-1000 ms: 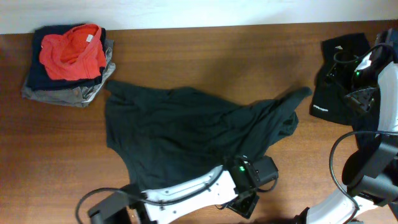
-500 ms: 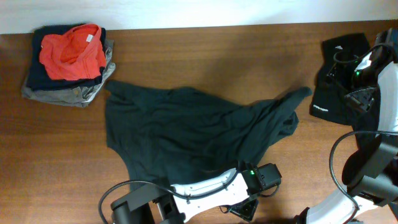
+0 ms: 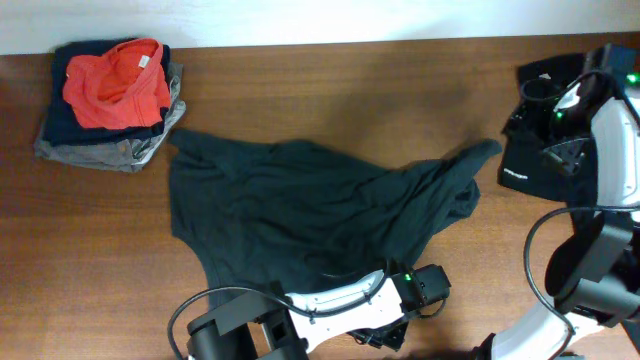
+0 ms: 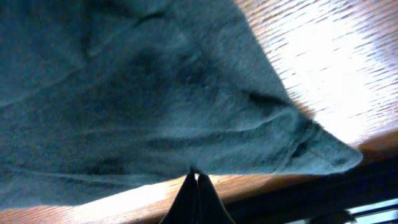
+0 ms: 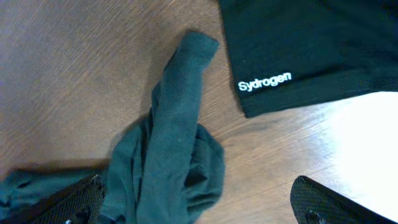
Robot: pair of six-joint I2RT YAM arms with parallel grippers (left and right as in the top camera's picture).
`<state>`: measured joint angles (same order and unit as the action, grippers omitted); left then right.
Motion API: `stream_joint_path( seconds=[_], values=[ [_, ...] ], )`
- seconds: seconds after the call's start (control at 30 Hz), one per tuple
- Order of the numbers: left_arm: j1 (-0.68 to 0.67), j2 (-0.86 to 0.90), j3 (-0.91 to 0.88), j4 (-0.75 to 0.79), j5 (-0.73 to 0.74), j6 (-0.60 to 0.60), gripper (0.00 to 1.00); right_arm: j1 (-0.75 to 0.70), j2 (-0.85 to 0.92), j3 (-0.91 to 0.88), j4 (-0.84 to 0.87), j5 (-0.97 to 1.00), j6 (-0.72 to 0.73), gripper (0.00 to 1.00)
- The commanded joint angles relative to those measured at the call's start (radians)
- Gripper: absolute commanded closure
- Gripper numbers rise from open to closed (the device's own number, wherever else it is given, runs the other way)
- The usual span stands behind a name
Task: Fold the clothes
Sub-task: 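Hold the front corner with left gripper and the sleeve with right gripper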
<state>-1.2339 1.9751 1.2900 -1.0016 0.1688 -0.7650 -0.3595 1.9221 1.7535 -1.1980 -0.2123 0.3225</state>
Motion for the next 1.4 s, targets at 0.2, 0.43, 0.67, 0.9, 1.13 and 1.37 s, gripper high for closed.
stream_joint_path(
  seconds=[0.2, 0.43, 0.67, 0.9, 1.13, 1.37],
  values=[
    [0.000, 0.009, -0.006, -0.002, -0.002, -0.005, 0.99, 0.012, 0.103, -0.065, 0.045, -0.060, 0.071, 0.03],
    [0.000, 0.009, -0.006, -0.002, -0.012, -0.005, 0.99, 0.047, 0.162, -0.065, 0.105, -0.079, 0.061, 0.12],
    [0.000, 0.009, -0.006, -0.002, -0.016, -0.005, 0.99, 0.087, 0.168, -0.065, 0.175, -0.034, 0.148, 0.14],
    [0.000, 0.009, -0.006, -0.005, -0.016, -0.005, 0.99, 0.100, 0.196, -0.065, 0.192, 0.003, 0.196, 0.40],
    [0.000, 0.009, -0.006, -0.005, -0.019, -0.005, 0.99, 0.097, 0.230, -0.065, 0.186, 0.049, 0.195, 0.31],
    [0.000, 0.009, -0.007, -0.006, -0.019, -0.005, 0.99, 0.064, 0.239, -0.067, 0.190, 0.048, 0.195, 0.28]
  ],
)
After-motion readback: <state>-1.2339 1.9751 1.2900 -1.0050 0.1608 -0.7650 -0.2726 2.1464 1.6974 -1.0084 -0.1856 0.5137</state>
